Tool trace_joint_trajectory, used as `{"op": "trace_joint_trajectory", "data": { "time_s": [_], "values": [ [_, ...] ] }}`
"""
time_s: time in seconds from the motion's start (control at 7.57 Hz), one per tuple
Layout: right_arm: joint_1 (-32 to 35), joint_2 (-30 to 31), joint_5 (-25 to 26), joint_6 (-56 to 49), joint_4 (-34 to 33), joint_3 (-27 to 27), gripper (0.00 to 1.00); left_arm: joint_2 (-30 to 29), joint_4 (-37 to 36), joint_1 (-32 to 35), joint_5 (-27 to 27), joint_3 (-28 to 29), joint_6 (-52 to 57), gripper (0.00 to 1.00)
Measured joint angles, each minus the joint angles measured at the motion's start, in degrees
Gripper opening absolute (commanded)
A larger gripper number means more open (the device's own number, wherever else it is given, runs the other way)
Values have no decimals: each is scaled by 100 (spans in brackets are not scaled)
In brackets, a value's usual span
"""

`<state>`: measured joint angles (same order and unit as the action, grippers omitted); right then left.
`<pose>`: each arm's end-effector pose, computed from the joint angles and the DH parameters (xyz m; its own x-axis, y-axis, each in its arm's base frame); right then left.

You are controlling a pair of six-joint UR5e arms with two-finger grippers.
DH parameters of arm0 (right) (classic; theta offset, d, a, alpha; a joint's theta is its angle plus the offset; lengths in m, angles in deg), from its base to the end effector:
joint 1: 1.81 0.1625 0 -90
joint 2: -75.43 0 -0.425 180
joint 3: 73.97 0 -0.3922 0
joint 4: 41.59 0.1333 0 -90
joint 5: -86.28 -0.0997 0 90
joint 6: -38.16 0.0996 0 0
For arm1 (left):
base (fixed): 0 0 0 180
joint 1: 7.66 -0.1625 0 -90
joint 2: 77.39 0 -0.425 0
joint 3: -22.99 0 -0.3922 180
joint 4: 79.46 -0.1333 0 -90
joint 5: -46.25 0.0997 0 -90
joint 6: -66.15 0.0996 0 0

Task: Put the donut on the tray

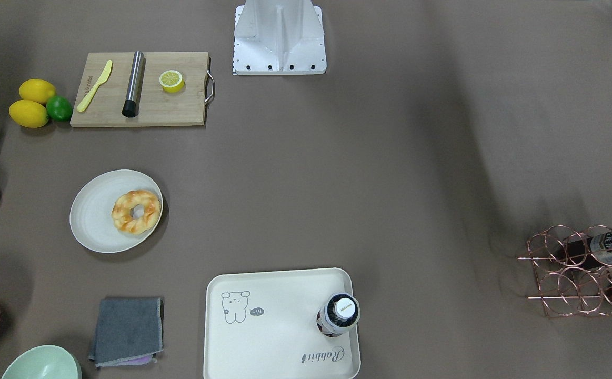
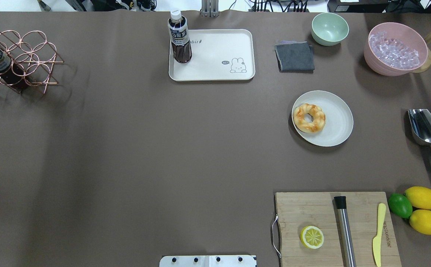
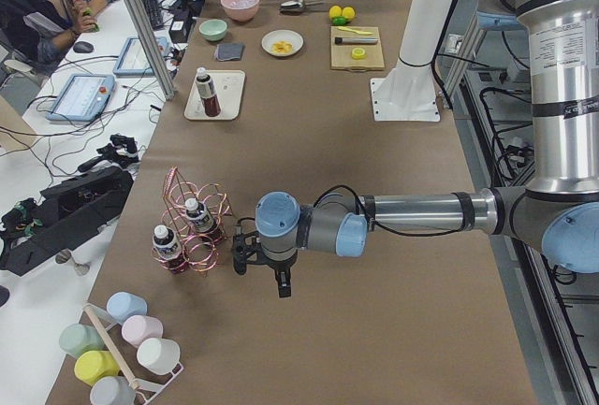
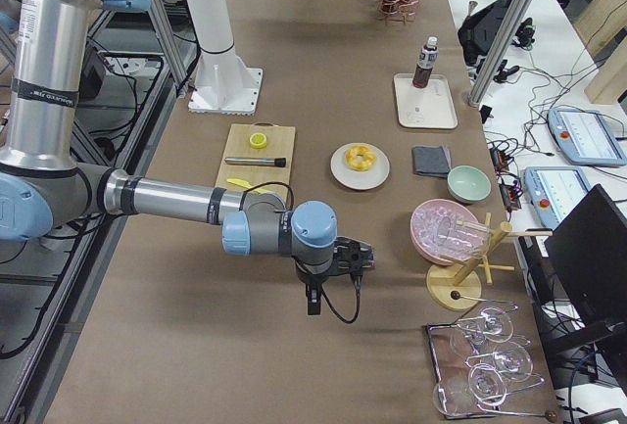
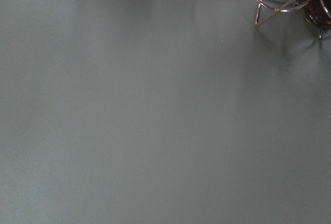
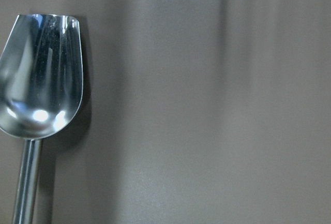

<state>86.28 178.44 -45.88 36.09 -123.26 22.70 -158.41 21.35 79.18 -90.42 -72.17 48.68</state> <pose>0.0532 -0.3983 0.6902 0.7384 -0.0840 0.6691 0.0600 0.9965 0.0589 -0.0369 -0.4350 0.6641 0.6653 -0.1771 -0.7252 0.1520 0.9832 -0.1007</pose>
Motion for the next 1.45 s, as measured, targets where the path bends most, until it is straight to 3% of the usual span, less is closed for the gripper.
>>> {"op": "trace_joint_trajectory", "data": {
  "time_s": [0.66,1.06,1.45],
  "values": [
    [2,13,44,36,308,-89,100,5,0,7,0,-1,6,98],
    [137,-248,-106,30,343,-438,100,5,3,32,0,-7,14,98],
    [171,1,-225,18,1136,-598,100,22,8,66,0,-11,20,98]
  ]
}}
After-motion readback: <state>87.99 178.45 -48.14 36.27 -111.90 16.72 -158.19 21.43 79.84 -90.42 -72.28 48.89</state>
